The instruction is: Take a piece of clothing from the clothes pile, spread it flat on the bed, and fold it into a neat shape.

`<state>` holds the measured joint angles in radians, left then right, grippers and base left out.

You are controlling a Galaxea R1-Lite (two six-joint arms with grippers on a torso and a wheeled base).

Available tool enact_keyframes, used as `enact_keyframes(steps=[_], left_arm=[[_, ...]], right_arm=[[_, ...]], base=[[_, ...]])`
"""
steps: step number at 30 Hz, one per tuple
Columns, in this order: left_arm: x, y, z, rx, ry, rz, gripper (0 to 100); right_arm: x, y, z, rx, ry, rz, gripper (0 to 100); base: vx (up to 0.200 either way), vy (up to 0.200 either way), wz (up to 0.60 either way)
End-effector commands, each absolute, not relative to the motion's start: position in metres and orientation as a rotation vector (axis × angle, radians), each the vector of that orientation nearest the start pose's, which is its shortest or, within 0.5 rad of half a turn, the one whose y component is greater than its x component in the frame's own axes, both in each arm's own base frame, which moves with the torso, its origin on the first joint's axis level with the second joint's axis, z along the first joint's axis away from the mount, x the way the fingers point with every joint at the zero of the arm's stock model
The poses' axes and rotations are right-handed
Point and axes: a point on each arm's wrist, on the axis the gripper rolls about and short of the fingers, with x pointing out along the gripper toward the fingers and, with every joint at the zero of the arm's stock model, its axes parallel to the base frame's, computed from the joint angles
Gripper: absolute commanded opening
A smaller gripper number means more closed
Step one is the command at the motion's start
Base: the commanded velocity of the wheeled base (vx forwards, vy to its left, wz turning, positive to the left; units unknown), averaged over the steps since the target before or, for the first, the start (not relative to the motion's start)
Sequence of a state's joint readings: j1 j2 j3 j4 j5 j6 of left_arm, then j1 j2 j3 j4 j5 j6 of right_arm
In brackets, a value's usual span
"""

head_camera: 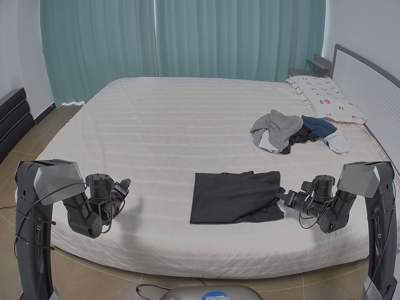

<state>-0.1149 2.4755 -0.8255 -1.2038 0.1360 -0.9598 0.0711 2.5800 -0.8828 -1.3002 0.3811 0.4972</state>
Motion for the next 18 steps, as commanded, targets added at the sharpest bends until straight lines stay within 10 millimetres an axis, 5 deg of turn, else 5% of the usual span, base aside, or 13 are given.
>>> enact_keyframes(steps=[1,6,18], left_arm=[[0.387,-0.042,-0.04,-0.887,0.399,0.232,100],[0.387,-0.042,-0.04,-0.887,0.399,0.232,100],[0.387,-0.042,-0.04,-0.887,0.399,0.232,100]], right_arm=[[0.397,0.032,-0.066,0.553,0.509,0.325,0],[0.395,0.032,-0.058,0.595,0.502,0.319,0],[0.374,0.029,0.02,0.778,0.452,0.422,0]], base=[[0.0,0.0,0.0],[0.0,0.0,0.0],[0.0,0.0,0.0]])
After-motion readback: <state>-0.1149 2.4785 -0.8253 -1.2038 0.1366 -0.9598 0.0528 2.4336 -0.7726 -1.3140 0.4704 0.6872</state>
